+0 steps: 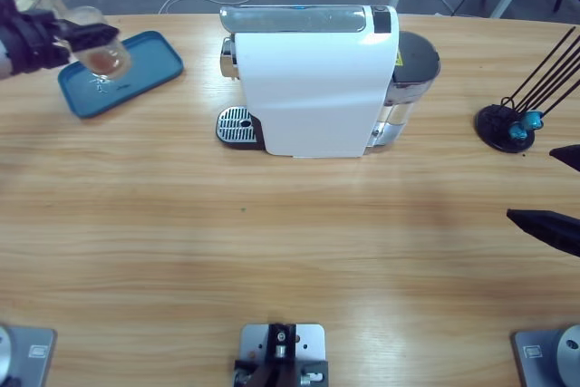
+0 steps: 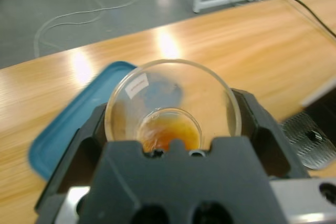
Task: Pour coffee
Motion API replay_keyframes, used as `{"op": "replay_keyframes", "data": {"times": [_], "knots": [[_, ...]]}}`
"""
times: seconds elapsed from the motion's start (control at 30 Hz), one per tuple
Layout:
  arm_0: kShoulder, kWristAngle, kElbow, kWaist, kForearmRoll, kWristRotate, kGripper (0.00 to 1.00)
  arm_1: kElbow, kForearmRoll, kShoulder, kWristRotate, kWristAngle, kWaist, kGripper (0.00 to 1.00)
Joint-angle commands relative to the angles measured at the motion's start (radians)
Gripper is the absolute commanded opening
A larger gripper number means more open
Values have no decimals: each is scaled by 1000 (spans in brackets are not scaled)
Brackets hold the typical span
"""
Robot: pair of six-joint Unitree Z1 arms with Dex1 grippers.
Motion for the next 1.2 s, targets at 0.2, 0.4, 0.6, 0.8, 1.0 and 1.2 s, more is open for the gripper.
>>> {"op": "replay_keyframes", "data": {"times": [0.2,0.4,0.6,0.8,1.0,1.2], "knots": [[192,22,-51,144,7,-53,361,28,-8,1,-14,4,0,1000],[236,21,-65,164,10,-52,361,29,-8,1,-16,4,0,1000],[287,21,-72,183,14,-53,374,29,-8,1,-16,3,0,1000],[315,32,-64,191,30,-74,983,29,-8,1,-17,3,0,1000],[273,67,-28,191,30,-75,987,29,-8,1,-19,3,0,1000],[82,90,16,192,82,-76,987,29,-8,2,-20,4,0,1000]]}}
